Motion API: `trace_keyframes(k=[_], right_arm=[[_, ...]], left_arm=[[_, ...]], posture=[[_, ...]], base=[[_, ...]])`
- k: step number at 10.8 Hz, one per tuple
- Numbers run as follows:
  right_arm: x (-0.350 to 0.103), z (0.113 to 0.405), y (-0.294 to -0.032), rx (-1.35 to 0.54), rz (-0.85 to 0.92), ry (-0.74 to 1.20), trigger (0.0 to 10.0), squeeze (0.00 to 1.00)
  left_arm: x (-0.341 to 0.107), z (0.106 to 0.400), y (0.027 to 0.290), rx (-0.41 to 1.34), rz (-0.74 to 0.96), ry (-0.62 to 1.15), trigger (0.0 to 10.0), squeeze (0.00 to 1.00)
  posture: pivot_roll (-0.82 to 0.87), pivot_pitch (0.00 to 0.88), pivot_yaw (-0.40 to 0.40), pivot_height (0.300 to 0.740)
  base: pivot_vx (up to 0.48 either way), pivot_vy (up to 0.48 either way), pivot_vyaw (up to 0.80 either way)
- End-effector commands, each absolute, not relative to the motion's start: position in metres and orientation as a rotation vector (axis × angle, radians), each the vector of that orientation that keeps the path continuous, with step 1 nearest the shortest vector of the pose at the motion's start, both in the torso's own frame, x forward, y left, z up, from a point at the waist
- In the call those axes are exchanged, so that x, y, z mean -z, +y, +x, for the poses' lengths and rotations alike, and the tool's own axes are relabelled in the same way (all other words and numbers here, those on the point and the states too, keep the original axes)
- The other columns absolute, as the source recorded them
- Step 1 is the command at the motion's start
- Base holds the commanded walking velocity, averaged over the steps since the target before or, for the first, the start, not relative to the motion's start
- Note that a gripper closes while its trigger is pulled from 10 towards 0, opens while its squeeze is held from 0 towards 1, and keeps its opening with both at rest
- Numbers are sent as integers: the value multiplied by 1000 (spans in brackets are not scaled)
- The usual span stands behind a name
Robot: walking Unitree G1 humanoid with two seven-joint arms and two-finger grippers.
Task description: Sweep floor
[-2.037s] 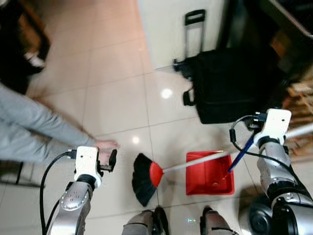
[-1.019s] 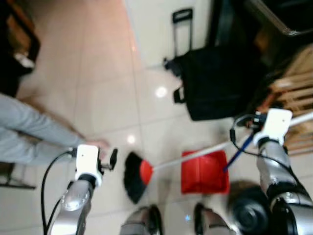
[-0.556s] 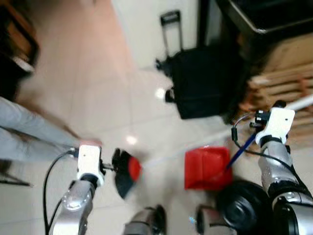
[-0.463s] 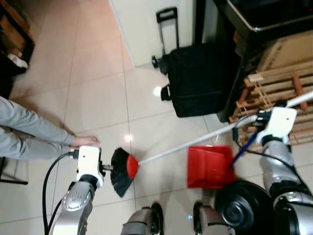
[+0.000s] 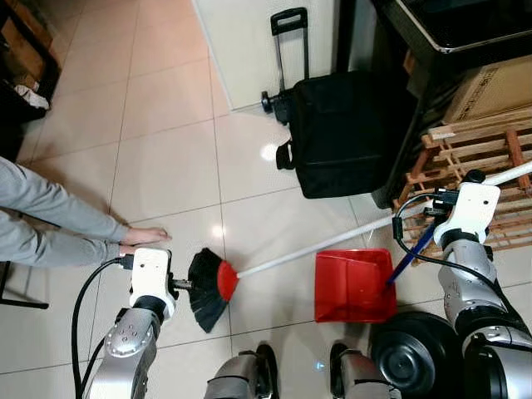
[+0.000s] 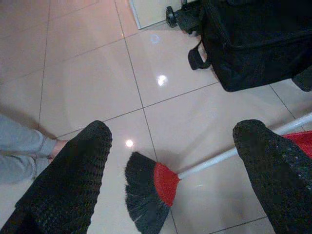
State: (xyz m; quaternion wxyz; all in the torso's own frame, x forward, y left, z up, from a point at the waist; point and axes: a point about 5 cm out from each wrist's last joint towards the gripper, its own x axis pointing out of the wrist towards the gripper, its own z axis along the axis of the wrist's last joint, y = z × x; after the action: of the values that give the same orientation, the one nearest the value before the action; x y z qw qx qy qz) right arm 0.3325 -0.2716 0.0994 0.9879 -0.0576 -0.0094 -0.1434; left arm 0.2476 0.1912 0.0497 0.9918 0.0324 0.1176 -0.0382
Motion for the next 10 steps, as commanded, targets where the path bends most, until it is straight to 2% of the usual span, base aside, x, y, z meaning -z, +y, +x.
trace_keyframes(k=[1,8,10], right_arm=[[-98,334,-266,265,-118,-8,10000,0],[-97,334,-266,267,-117,-3,10000,0],[-96,334,-264,263,-116,-2,10000,0]], left_arm=[[-43,242,201,49,68,269,10000,0],[-44,245,195,56,42,269,10000,0],[-43,244,195,52,46,273,10000,0]], posture=[[-35,218,200,740],[-38,223,201,740],[-38,221,199,740]], base=[[0,0,0],[0,0,0],[-266,0,0]])
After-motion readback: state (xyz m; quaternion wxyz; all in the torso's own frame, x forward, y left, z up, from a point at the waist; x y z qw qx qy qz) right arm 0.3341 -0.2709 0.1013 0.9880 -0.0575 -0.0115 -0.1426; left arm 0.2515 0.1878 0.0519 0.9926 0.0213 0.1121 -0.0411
